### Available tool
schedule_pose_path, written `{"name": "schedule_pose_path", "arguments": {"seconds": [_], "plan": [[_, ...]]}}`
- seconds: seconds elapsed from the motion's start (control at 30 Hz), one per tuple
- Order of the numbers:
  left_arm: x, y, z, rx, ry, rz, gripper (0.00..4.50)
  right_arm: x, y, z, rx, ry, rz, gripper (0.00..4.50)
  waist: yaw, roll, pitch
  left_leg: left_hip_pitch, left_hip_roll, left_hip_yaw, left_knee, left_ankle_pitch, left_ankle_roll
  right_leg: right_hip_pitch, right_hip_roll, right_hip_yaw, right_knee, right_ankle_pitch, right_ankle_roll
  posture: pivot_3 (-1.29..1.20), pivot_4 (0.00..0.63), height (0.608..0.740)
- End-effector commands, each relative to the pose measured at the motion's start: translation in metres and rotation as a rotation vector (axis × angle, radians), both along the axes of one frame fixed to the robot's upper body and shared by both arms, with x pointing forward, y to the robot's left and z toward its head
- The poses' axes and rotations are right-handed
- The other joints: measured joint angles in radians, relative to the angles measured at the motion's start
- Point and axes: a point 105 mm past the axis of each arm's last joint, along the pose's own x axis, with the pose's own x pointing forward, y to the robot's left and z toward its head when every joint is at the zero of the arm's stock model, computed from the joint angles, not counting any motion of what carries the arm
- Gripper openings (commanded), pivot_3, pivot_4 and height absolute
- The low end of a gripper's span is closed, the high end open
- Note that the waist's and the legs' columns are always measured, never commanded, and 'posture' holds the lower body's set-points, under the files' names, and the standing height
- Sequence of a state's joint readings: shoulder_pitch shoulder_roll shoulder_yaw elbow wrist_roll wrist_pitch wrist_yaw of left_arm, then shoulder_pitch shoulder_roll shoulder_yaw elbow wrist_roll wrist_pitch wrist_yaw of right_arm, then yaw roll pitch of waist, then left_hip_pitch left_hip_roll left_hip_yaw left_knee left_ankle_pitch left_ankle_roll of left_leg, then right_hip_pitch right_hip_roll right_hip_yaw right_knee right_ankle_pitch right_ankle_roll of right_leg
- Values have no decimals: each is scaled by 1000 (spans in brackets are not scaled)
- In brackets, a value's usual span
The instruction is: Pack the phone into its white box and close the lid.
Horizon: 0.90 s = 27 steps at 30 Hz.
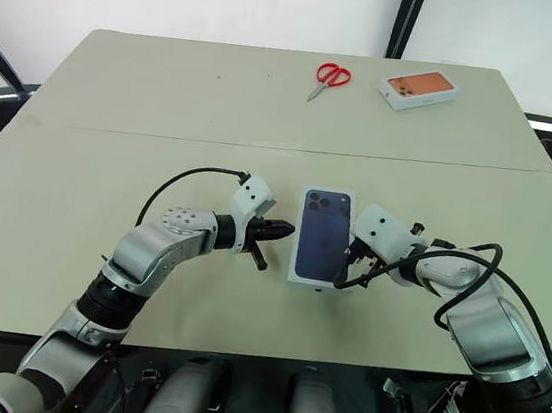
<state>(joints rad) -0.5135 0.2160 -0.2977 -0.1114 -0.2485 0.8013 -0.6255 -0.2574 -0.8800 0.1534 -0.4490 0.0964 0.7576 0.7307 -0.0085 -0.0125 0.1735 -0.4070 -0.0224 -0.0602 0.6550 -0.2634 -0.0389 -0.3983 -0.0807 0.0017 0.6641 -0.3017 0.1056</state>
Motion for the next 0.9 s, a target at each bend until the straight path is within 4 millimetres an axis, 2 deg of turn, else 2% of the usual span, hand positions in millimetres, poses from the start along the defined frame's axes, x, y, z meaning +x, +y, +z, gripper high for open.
{"name": "schedule_pose_path", "arguments": {"seconds": [0.03, 0.2, 0.37, 0.5, 0.77, 0.9], "plan": [[-4, -14, 17, -44, -54, -55, 0, 2, 8, 12, 18, -54, 35, 59, 0, 0, 0, 0, 0, 0, 0, 0, 0, 0, 0, 0, 0, 0, 0, 0, 150, 740], [-4, -12, 16, -37, -54, -54, 0, 2, 6, 11, 12, -56, 26, 59, 0, 0, 0, 0, 0, 0, 0, 0, 0, 0, 0, 0, 0, 0, 0, 0, 150, 740], [-5, -3, 13, -24, -47, -42, 0, 3, -10, 25, -9, -81, -1, 59, 0, 0, 0, 0, 0, 0, 0, 0, 0, 0, 0, 0, 0, 0, 0, 0, 150, 740], [-3, 1, 13, -25, -46, -29, 0, 3, -17, 27, -19, -87, -11, 59, 0, 0, 0, 0, 0, 0, 0, 0, 0, 0, 0, 0, 0, 0, 0, 0, 150, 740], [2, 7, 18, -32, -56, -4, 0, -2, -18, 29, -28, -83, 14, 59, -1, 0, 0, 0, 0, 0, 0, 0, 0, 0, 0, 0, 0, 0, 0, 0, 150, 740], [5, 21, 23, -32, -75, 25, 0, -13, -17, 36, -14, -69, 68, 59, -1, 0, 0, 0, 0, 0, 0, 0, 0, 0, 0, 0, 0, 0, 0, 0, 150, 740]]}}
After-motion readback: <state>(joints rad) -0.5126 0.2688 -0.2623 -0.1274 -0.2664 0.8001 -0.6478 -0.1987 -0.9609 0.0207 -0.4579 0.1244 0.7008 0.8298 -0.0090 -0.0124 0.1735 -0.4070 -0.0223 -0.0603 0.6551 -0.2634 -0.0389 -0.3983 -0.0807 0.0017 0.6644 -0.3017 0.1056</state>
